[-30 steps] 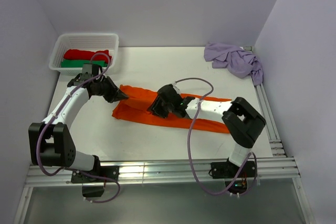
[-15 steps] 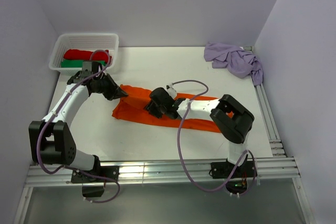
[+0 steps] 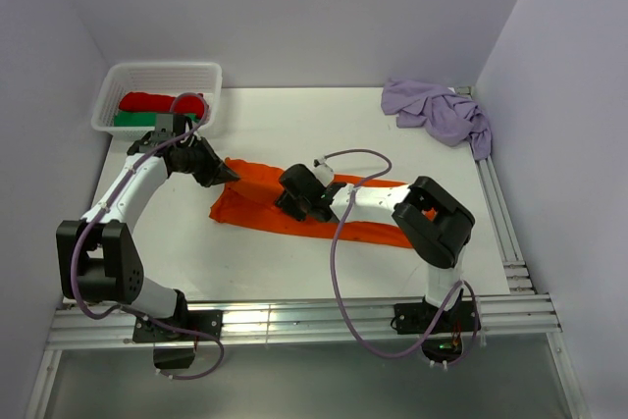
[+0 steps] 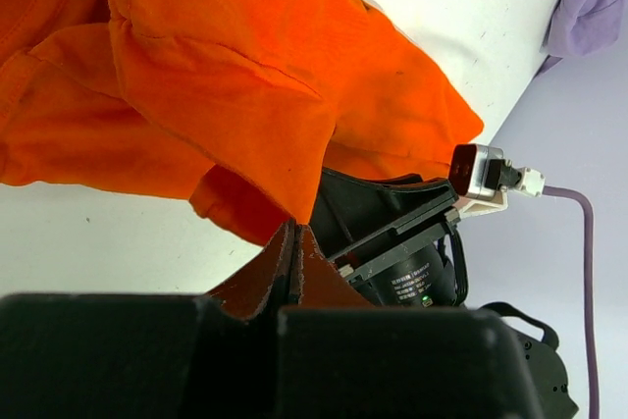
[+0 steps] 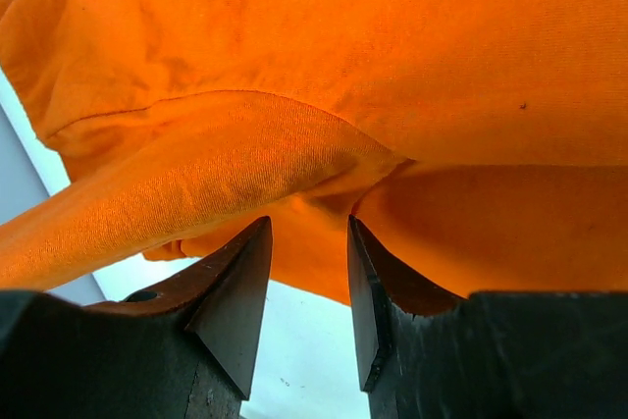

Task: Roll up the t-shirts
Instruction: Fold the tshirt

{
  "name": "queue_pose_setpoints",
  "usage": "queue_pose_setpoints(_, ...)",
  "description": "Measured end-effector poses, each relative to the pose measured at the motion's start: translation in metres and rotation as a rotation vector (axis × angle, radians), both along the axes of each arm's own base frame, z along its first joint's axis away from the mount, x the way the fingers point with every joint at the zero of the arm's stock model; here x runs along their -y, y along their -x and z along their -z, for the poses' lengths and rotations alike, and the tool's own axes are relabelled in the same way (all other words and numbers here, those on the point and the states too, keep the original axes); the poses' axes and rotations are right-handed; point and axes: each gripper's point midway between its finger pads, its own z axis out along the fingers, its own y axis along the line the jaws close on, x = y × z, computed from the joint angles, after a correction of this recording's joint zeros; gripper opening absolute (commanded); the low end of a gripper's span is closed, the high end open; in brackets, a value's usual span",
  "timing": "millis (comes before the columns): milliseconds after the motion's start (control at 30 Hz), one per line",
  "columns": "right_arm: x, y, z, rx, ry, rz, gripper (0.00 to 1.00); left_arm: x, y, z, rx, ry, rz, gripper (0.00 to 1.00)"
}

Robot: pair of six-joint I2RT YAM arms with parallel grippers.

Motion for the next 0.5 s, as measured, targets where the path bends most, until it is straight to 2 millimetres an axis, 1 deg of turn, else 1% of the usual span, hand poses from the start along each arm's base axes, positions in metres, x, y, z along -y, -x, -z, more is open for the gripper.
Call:
queue_pose_setpoints(200,-0.001,0.0,0.004,-0.004,0.011,-0.004,0.44,0.0,0.0,0.001,-0.001,-0.001,0.0,0.0)
queue_pose_setpoints(367,0.0,0.001,0.02,-0.026,0.039,-0.006,0.43,0.0,-0.001,0.004,-0.01,-0.004,-0.001,0.0)
queue_pose_setpoints(467,-0.001,0.001,0.021,-0.027,0.039,-0.006,0.38,-0.001,-0.001,0.004,-0.01,-0.007,-0.003,0.0)
queue_pose_setpoints(500,-0.001,0.001,0.02,-0.026,0.039,-0.006,0.34,-0.001,-0.001,0.004,-0.01,-0.007,-0.003,0.0)
